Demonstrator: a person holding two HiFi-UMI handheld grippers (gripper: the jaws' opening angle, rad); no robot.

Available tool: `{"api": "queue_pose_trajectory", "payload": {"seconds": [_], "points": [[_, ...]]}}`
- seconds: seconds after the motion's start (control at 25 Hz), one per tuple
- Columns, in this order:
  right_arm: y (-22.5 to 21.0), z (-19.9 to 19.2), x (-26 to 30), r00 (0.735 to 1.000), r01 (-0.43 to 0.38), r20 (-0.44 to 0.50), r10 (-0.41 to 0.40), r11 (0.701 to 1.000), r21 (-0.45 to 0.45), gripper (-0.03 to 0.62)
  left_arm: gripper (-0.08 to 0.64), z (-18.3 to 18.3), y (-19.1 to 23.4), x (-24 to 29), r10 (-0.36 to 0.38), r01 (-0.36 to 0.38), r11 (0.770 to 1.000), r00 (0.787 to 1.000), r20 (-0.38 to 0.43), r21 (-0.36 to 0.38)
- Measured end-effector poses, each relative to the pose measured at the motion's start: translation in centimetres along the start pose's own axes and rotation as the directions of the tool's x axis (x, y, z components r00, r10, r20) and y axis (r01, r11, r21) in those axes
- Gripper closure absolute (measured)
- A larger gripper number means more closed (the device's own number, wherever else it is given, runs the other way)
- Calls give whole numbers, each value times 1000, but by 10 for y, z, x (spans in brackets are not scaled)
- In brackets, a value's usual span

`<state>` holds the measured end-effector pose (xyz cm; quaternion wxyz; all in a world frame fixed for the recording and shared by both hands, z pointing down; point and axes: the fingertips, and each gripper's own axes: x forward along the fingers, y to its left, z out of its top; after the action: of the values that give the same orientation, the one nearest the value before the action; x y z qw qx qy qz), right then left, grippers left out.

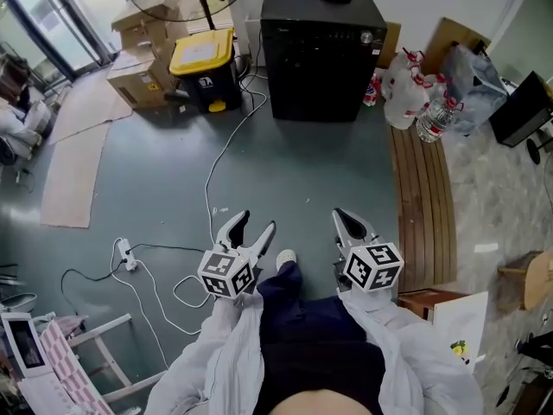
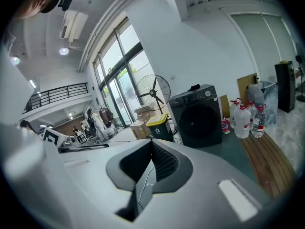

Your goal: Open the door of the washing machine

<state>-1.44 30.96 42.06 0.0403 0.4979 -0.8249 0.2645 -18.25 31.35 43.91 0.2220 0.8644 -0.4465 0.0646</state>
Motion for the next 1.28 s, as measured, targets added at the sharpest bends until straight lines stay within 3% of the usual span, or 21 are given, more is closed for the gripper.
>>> {"api": "queue_pose_trajectory", "payload": {"seconds": [0.28, 0.76, 1.28], "points": [[-3, 20, 64, 1000, 6, 6, -6, 1000, 18, 581, 279, 20, 43, 36, -31, 31, 999, 999, -24, 17], [-18, 33, 132, 998, -25, -64, 26, 1000, 19, 581, 279, 35, 87, 82, -3, 4, 1000, 999, -51, 4], [-113, 124, 255, 995, -60, -76, 61, 998, 16, 581, 279, 115, 146, 237, -7, 7, 1000, 1000, -22, -5]]}}
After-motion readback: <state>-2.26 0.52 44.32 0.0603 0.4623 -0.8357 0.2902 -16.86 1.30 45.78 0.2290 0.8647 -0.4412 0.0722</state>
